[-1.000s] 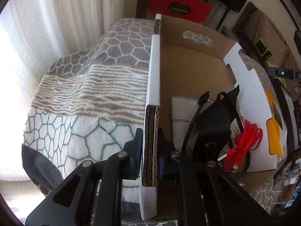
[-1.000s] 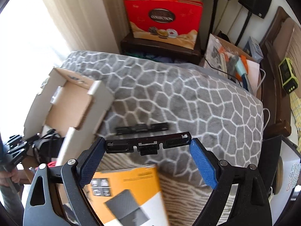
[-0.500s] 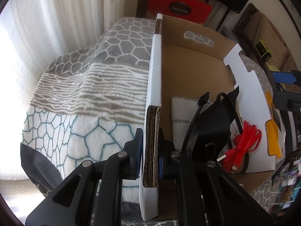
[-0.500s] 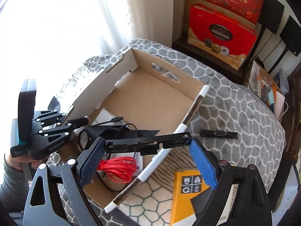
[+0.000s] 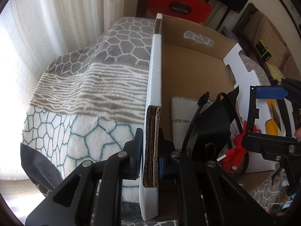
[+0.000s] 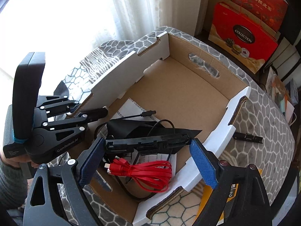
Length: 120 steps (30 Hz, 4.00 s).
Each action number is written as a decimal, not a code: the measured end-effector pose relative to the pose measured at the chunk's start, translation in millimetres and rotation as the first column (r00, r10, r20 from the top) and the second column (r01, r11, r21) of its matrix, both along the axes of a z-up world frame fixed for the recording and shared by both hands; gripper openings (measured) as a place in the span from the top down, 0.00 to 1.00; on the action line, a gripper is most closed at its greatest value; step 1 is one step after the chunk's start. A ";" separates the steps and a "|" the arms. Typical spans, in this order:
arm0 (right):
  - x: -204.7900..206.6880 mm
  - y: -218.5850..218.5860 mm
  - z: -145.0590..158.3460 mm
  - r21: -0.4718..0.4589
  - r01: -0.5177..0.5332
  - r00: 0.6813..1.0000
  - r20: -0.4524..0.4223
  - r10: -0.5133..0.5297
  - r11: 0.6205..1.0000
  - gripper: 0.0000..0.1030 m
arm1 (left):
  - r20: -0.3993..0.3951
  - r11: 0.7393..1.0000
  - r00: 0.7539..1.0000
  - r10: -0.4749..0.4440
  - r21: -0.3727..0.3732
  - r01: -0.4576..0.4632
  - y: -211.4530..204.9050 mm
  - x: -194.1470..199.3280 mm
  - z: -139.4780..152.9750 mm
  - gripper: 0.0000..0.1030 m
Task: Organize objects
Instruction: 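Carry the black clip into the box and release it with the right gripper, then move the right gripper to the remaining black clip on the bed, then grasp the black plastic clip with the right gripper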
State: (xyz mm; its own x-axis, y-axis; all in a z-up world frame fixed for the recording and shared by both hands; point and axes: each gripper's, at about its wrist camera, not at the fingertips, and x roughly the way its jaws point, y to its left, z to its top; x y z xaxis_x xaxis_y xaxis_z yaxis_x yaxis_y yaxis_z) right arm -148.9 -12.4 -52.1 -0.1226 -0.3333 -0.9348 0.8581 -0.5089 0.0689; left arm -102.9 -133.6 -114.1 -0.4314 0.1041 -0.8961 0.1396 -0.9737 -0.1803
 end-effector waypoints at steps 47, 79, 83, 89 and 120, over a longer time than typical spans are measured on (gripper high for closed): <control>-75.8 76.7 44.5 -0.001 0.209 0.968 -0.146 -0.207 0.978 0.02 | 0.001 1.000 1.000 0.005 0.000 -0.005 -0.4 -0.6 0.2 0.89; -169.4 95.9 -51.5 0.149 0.311 0.949 0.014 -0.316 0.939 0.02 | 0.002 1.000 1.000 0.009 0.000 -0.009 -1.3 0.4 0.0 0.89; -169.7 93.4 -57.0 0.161 0.306 0.950 0.010 -0.312 0.938 0.02 | 0.003 1.000 1.000 0.008 0.001 -0.008 -1.6 0.6 -0.5 0.89; -171.5 90.7 -58.6 0.160 0.303 0.952 -0.004 -0.307 0.939 0.03 | 0.003 1.000 1.000 0.009 0.000 -0.009 -1.6 0.7 -0.5 0.89; -100.3 66.8 29.5 -0.001 0.214 0.975 -0.061 -0.214 0.977 0.12 | 0.006 1.000 1.000 0.018 0.009 -0.018 -5.5 2.2 -2.7 0.89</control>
